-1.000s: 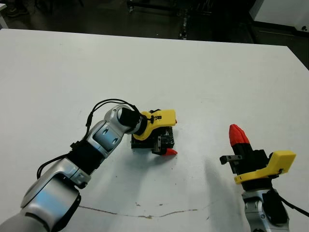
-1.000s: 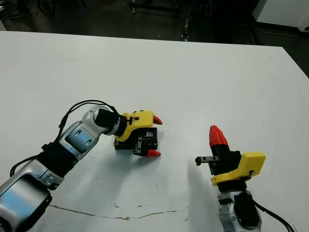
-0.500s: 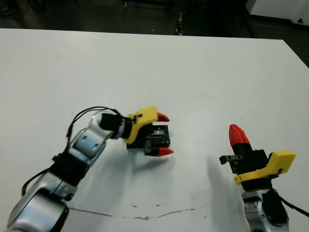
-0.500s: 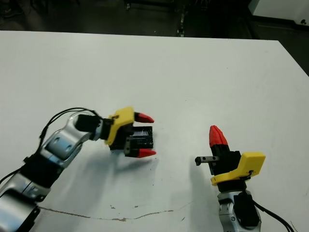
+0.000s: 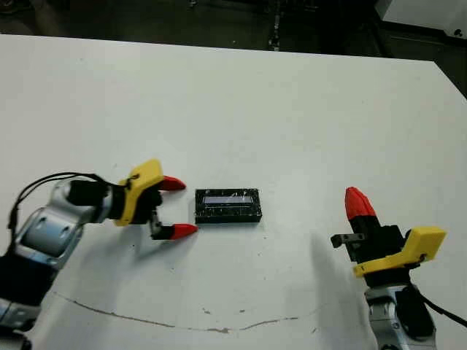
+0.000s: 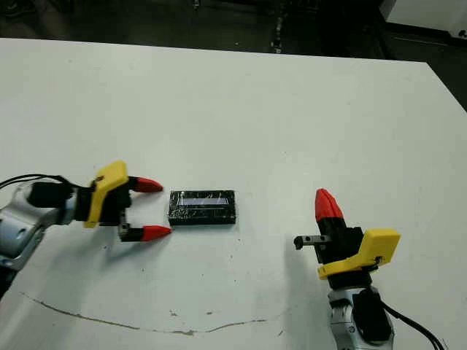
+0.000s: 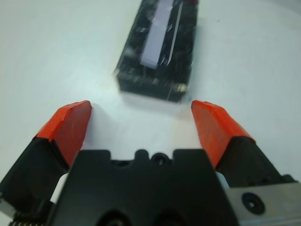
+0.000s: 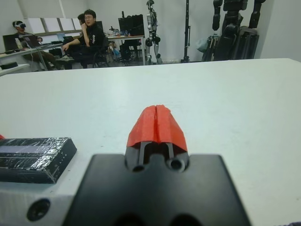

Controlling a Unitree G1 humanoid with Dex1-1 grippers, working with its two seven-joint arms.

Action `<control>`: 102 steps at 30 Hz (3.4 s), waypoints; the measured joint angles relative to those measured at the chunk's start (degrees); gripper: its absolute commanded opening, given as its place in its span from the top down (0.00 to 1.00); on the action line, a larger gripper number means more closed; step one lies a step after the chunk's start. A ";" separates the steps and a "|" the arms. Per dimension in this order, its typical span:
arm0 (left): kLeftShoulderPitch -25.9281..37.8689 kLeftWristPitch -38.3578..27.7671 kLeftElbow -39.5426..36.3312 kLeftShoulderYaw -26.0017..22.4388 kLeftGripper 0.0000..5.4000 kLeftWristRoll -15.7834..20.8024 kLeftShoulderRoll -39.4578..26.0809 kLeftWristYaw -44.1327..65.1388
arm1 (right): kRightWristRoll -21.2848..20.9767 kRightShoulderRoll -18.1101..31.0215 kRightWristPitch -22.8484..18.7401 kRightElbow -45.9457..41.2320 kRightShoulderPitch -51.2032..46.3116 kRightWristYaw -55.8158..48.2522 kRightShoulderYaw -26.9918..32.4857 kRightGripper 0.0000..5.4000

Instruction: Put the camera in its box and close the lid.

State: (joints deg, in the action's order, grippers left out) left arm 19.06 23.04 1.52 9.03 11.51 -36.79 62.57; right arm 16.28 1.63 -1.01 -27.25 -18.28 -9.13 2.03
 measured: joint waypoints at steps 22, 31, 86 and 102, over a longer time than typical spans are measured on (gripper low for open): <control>-14.36 3.73 -26.70 -22.96 0.21 17.66 21.73 -36.48 | -0.01 -0.22 -0.65 0.02 1.30 0.29 -0.33 1.00; -19.05 -2.72 -33.28 -11.94 0.46 13.68 31.45 -45.47 | 0.41 -0.21 -0.61 0.02 1.16 0.26 -0.34 1.00; -19.12 -10.72 -32.70 -2.81 1.00 0.23 33.51 -53.37 | -1.23 -1.82 0.59 0.55 -0.05 0.46 -1.17 1.00; -26.17 -24.10 -27.16 -16.40 1.00 -0.34 32.70 -55.62 | -0.48 -1.84 0.63 1.32 3.38 0.40 -0.54 1.00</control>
State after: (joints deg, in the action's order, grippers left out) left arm -7.11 -1.06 -25.64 -7.37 11.18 -4.09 6.95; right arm 15.79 -0.21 -0.39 -25.93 -14.90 -8.74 1.49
